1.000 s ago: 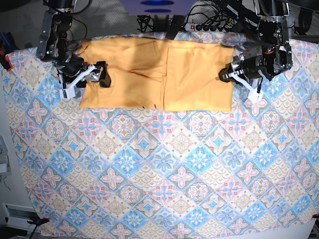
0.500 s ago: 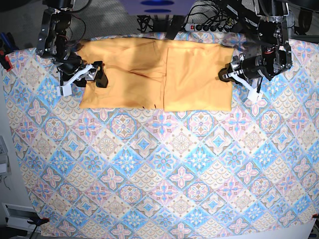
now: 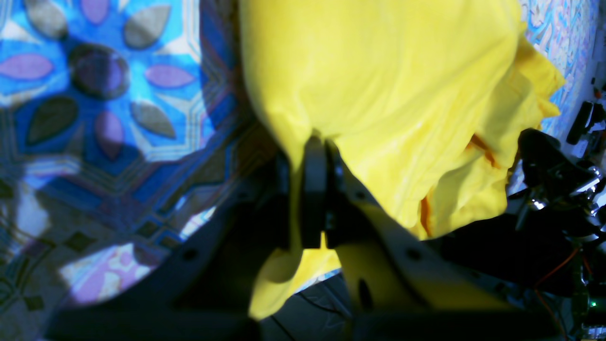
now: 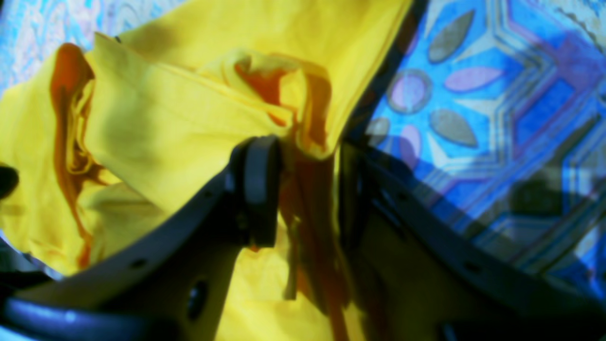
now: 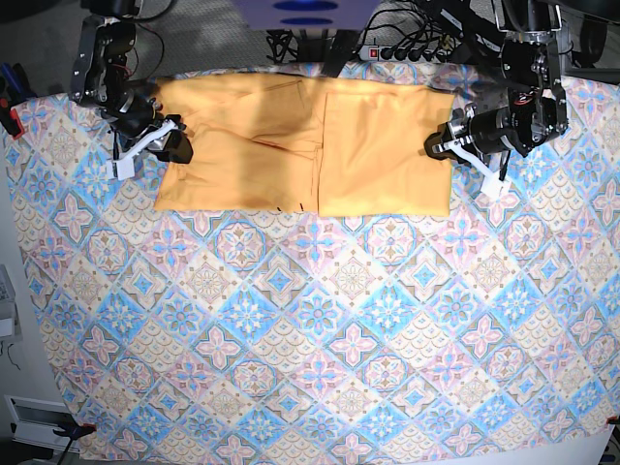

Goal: Fold the T-shirt properly
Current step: 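Regrasp the strip's end with the right gripper, then lift and fold the right gripper's half over toward the left gripper, then press and tuck the folded bundle with both grippers, then grasp the bundle's edge with the right gripper and fold it inward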

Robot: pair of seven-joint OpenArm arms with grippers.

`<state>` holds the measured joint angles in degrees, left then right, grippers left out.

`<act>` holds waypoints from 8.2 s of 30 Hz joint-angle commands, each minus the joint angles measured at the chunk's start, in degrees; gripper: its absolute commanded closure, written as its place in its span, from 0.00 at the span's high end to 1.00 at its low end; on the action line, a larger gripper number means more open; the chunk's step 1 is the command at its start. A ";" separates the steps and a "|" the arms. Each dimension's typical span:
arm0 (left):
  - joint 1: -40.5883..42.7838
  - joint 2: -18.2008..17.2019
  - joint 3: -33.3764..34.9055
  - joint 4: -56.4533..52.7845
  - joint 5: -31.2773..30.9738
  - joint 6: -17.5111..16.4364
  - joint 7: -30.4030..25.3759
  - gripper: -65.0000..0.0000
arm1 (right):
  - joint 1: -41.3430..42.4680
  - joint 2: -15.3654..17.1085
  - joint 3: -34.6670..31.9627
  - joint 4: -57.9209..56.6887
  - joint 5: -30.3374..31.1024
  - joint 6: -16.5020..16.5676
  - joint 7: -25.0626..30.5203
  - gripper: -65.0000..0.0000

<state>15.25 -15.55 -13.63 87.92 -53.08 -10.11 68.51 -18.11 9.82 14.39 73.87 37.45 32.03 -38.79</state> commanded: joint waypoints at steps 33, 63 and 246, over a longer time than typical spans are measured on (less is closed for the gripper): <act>-1.22 1.53 -0.22 0.83 -0.94 -0.13 -0.51 0.00 | 5.23 1.56 -7.58 0.20 -3.12 -1.31 -8.82 0.00; -8.96 7.07 3.39 -5.24 -0.68 -0.13 -0.51 0.00 | 21.67 3.58 -13.56 11.63 -3.30 -1.31 -14.89 0.00; 0.54 4.61 4.09 11.55 0.46 -2.42 1.16 0.20 | 36.26 -8.20 -61.21 4.33 -41.98 2.39 0.68 0.31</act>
<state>16.16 -10.61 -9.47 98.63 -51.42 -12.27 70.06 16.82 1.78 -47.11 77.23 -4.47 34.54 -39.11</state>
